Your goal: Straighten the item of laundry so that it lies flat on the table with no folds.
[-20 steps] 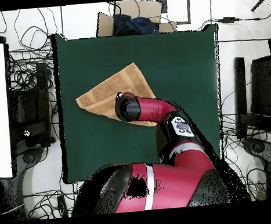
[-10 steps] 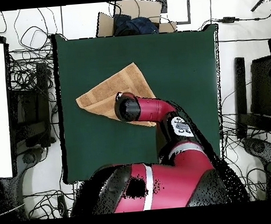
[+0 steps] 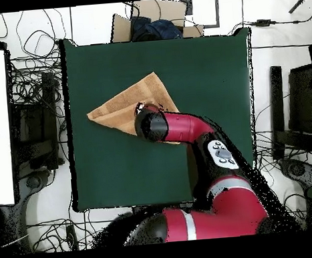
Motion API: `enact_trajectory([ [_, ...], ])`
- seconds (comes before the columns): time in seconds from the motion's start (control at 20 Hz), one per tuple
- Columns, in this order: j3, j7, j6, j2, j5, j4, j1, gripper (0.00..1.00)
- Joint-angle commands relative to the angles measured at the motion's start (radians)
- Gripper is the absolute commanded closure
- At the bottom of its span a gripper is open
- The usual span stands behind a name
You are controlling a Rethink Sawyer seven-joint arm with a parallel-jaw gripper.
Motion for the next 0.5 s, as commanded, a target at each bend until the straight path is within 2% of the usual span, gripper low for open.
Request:
enact_trajectory([
  [0.05, 0.123, 0.063, -0.006, -0.092, -0.028, 0.071, -0.055, 1.00],
  [0.25, 0.128, 0.089, -0.071, -0.098, -0.044, 0.099, -0.059, 1.00],
  [0.5, 0.152, 0.127, -0.080, -0.135, -0.042, 0.235, -0.065, 1.00],
])
